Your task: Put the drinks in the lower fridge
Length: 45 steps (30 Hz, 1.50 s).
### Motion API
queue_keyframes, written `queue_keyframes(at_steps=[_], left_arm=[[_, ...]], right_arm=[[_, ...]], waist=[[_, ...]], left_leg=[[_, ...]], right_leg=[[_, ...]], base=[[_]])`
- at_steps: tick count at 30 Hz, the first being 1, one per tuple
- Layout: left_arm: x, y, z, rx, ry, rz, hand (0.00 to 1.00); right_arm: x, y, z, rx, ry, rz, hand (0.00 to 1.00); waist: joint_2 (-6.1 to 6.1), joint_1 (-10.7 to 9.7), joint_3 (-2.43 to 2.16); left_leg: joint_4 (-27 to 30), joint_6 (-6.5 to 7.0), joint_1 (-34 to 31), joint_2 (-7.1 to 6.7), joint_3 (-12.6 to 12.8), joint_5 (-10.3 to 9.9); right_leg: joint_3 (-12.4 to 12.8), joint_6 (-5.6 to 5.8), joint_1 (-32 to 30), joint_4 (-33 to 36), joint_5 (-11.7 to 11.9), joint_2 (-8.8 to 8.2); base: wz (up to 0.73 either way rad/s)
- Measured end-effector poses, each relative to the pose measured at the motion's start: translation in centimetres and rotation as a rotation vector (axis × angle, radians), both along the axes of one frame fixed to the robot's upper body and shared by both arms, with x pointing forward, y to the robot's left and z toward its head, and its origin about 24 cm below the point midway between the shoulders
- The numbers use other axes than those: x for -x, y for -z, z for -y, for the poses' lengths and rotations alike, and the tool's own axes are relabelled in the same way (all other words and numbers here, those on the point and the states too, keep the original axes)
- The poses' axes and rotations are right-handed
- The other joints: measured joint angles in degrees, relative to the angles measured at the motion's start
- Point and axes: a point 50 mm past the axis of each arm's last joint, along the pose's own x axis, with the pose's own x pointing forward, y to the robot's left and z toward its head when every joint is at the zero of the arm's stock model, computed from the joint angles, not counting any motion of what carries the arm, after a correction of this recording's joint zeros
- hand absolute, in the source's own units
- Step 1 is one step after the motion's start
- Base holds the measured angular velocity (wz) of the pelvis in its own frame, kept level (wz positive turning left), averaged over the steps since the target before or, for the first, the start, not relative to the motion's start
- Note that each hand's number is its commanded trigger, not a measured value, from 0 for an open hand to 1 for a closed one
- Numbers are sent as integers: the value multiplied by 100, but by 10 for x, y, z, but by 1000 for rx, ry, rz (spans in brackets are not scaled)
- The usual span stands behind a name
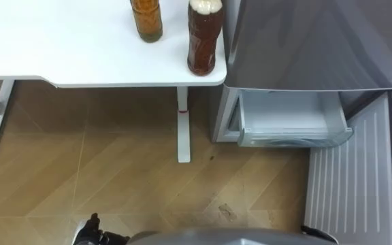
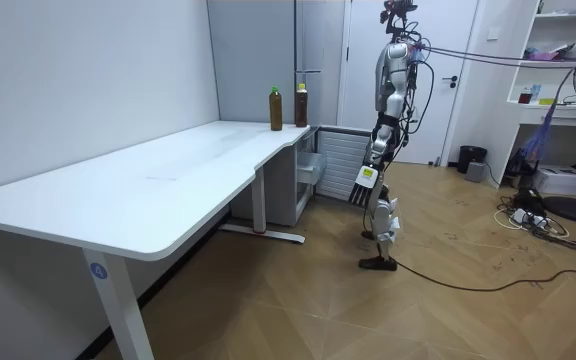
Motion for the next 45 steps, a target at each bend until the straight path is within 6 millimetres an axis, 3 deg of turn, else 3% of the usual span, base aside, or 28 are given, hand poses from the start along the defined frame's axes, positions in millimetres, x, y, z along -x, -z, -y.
queue_keyframes(at_steps=[26,38,45], left_arm=[[5,1,-1,6,-26,-28,0],[10,0,-5,29,-372,55,0],[22,-1,-11,22,-645,92,0]], right_arm=[[0,0,1,55,-55,-20,0],[0,0,0,68,-28,-29,0],[2,1,1,68,-26,-41,0]], waist=[[24,0,2],[0,34,31],[0,129,16]], left_leg=[[3,0,47,-14,-50,0],[11,0,96,-21,-106,0],[12,0,164,-21,-100,0]], right_leg=[[-23,4,5,-20,-6,-7],[-106,7,107,-23,-26,-13],[-119,7,160,-18,-27,-15]], base=[[0],[2],[0]])
